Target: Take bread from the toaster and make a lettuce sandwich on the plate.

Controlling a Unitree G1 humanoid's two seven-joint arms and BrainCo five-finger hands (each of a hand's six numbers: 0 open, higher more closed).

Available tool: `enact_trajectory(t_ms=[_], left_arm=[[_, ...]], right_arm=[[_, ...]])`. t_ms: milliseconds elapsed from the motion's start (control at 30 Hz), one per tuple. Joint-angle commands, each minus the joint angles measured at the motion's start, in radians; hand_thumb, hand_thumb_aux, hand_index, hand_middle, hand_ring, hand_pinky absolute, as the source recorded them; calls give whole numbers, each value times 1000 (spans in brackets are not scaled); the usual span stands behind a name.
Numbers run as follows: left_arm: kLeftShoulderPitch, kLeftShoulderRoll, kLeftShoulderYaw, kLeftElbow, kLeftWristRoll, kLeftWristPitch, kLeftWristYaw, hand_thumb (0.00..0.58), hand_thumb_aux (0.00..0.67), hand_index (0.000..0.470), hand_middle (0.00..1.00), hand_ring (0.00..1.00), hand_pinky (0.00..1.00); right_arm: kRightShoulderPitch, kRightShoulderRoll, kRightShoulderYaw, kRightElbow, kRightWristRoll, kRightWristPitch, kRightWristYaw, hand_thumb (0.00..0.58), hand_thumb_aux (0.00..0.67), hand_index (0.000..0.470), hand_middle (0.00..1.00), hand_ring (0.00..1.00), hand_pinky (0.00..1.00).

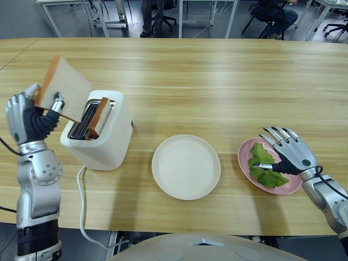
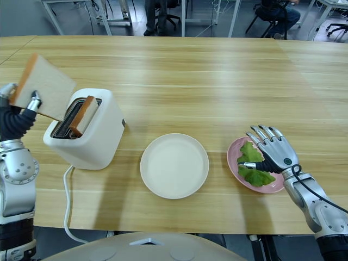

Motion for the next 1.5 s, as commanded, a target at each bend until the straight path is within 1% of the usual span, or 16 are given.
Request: enact_trajectory(t_ms=[33,167,267,300,333,367,400,433,467,500,567,600,867,1100,1333,1500], left_arm=[[4,-22,47,-62,-30,-17,12,580,670,460,1000,1000,1000],[-7,-48,82,-148,-62,-37,15,580,670,460,1000,1000,1000],[-36,-70,69,-250,-98,-52,-10,580,670,460,1000,1000,1000],[-47,-76,59,-272,-115,-54,-22,580,670,460,1000,1000,1000],[-60,-82,45,-294,-135,-54,-39,580,670,460,1000,1000,1000],[-76,-88,27,-321,-144,-42,-57,580,670,460,1000,1000,1000],[-92,-92,8,-341,-155,-28,-80,580,670,460,1000,1000,1000],[-110,-99,-12,-357,-172,-17,-101,580,670,460,1000,1000,1000],[-132,-106,-38,-373,-189,1,-124,580,670,460,1000,1000,1000],[-151,-112,-65,-383,-209,14,-148,580,670,460,1000,1000,1000],[-183,-125,-107,-400,-237,37,-182,580,670,460,1000,1000,1000],[-196,-133,-122,-408,-246,50,-197,580,670,460,1000,1000,1000],[-269,-198,-266,-407,-286,119,-285,580,670,460,1000,1000,1000],[-227,-225,-443,-268,-302,172,-411,580,670,460,1000,1000,1000],[-127,-134,-628,-84,-281,219,-613,580,670,460,1000,1000,1000],[-121,-64,-704,23,-267,218,-721,580,670,460,1000,1000,1000]], right_arm=[[-2,-40,41,37,-17,23,16,0,0,0,0,0,0],[-1,-84,85,78,-15,25,35,0,0,0,0,0,0],[-5,-107,110,114,3,18,37,0,0,0,0,0,0],[-7,-111,118,124,9,16,35,96,58,40,0,0,0],[-12,-113,129,140,13,12,34,251,166,114,0,0,0],[-18,-115,145,161,16,4,34,304,208,143,0,0,0],[-22,-113,155,177,21,0,28,331,231,159,0,0,0],[-26,-108,165,190,28,-4,24,429,328,225,0,0,0],[-31,-103,179,207,28,-4,20,498,418,287,0,0,0],[-34,-99,189,222,32,-4,14,521,457,314,0,0,0],[-41,-95,209,253,39,-4,10,521,457,314,0,0,0],[-45,-96,217,267,41,-5,7,580,670,460,0,0,0],[-72,-116,240,317,91,-22,-11,580,670,460,0,0,0],[-88,-141,177,247,172,-47,-58,580,670,460,0,0,0],[-101,-170,54,66,257,-72,-67,580,670,460,0,0,0],[-98,-162,13,-38,282,-79,-27,580,670,460,0,0,0]])
